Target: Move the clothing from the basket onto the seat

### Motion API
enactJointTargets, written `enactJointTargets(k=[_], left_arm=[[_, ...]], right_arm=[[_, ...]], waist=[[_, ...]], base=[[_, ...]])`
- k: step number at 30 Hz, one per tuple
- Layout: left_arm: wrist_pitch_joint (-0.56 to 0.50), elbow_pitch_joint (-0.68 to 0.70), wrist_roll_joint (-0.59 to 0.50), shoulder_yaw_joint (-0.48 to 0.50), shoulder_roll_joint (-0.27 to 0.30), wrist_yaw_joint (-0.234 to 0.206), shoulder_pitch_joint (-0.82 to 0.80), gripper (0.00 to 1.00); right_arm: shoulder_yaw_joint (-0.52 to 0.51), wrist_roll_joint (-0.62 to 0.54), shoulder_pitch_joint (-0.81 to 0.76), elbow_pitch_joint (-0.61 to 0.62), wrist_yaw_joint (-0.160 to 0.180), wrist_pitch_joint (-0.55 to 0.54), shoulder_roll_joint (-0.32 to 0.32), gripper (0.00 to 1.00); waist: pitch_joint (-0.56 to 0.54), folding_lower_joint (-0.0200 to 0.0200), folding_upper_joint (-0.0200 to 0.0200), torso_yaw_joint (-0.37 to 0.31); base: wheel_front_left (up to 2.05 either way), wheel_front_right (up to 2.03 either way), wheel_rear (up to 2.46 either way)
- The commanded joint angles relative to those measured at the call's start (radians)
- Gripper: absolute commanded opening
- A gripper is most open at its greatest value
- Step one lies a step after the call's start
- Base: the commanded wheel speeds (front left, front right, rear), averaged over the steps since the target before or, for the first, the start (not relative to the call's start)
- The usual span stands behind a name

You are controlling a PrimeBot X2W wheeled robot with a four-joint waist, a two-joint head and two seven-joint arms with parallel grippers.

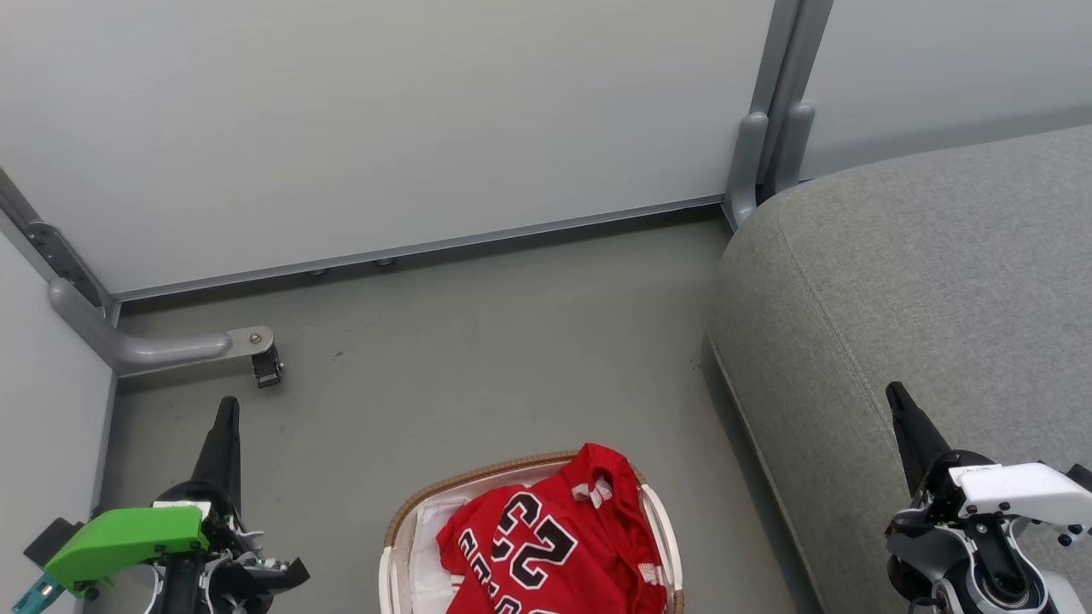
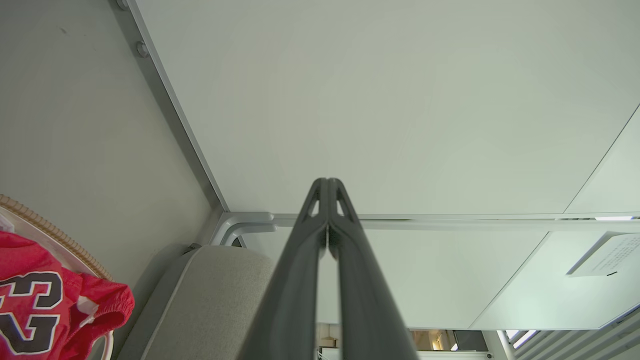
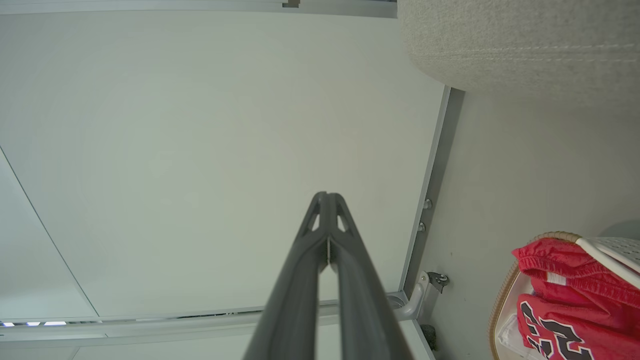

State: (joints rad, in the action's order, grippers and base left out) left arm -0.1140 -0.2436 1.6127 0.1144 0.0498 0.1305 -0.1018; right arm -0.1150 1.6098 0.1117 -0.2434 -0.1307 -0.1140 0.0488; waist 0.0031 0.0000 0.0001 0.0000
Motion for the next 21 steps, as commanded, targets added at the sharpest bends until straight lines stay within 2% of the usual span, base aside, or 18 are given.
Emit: enactJointTargets(k=[1, 3, 4, 15, 21], left_arm=[[-0.003, -0.001, -0.008, 0.003, 0.001, 0.000, -0.014, 0.00], [-0.003, -0.001, -0.008, 0.003, 0.001, 0.000, -0.014, 0.00], [0.000, -0.002, 0.000, 0.000, 0.000, 0.000, 0.000, 1.00], [0.042, -0.035, -0.019, -0.008, -0.004, 0.000, 0.016, 1.00], [0.070, -0.034, -0.141, -0.006, 0.004, 0.000, 0.020, 1.00]], right_arm=[[-0.002, -0.003, -0.008, -0.001, 0.000, -0.002, 0.003, 0.00], [-0.002, -0.003, -0.008, -0.001, 0.000, -0.002, 0.003, 0.00], [0.000, 0.000, 0.000, -0.002, 0.000, 0.000, 0.000, 1.00], [0.023, -0.026, -0.008, -0.018, 0.000, 0.036, 0.006, 1.00], [0.050, -0.101, 0.000, -0.030, 0.000, 0.070, 0.034, 1.00]], waist=[[0.000, 0.0000, -0.0001, 0.000], [0.000, 0.0000, -0.0001, 0.000], [0.000, 0.0000, -0.0001, 0.000], [0.001, 0.0000, -0.0001, 0.002], [0.001, 0.0000, -0.0001, 0.004]], base=[[0.00, 0.00, 0.00], [0.00, 0.00, 0.00], [0.00, 0.00, 0.00], [0.00, 0.00, 0.00], [0.00, 0.00, 0.00]])
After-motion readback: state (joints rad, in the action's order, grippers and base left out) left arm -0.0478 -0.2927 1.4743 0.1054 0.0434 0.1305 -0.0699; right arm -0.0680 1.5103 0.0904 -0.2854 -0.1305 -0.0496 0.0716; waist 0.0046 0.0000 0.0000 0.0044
